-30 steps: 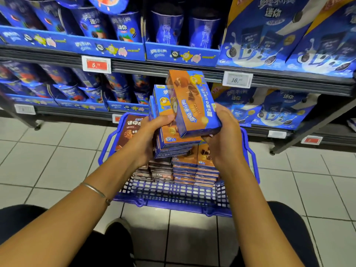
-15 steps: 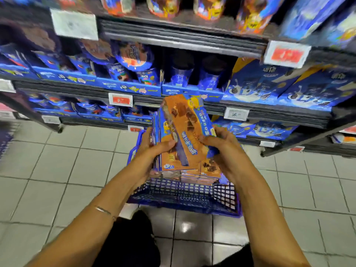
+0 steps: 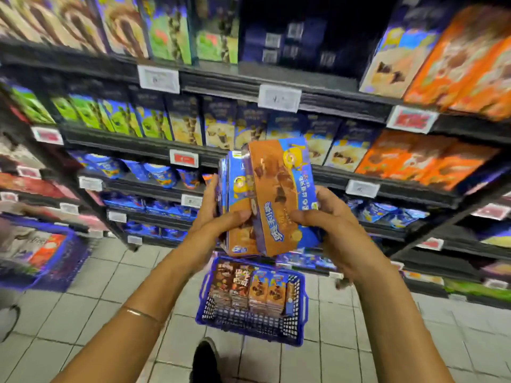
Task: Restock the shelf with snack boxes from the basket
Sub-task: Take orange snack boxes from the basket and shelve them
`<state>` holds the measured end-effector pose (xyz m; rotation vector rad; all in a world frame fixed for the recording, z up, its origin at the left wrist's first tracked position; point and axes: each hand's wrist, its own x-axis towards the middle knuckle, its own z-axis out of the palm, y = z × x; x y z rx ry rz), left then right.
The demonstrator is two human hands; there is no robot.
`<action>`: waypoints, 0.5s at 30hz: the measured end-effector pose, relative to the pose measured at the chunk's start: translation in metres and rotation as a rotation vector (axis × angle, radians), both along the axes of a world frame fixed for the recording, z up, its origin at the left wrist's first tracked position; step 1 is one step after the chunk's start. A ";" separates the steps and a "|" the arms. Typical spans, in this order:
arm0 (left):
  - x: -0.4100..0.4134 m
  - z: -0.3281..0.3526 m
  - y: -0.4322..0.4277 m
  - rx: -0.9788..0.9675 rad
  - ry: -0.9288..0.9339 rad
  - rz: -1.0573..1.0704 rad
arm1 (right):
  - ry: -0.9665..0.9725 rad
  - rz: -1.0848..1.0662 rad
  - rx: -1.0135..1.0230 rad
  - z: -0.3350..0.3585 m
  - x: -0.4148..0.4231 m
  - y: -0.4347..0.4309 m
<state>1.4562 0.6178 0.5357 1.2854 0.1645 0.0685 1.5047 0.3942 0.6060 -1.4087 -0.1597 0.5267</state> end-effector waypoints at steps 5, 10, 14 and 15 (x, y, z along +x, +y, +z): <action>-0.007 0.103 -0.023 0.058 -0.177 0.052 | -0.193 -0.004 0.056 0.092 -0.015 -0.021; 0.007 0.175 -0.030 0.079 -0.318 0.054 | -0.299 -0.029 0.154 0.159 -0.018 -0.031; 0.032 0.215 -0.026 0.103 -0.415 0.042 | -0.345 -0.055 0.206 0.197 -0.006 -0.033; 0.039 0.223 -0.024 0.099 -0.430 0.039 | -0.363 -0.062 0.213 0.205 -0.002 -0.032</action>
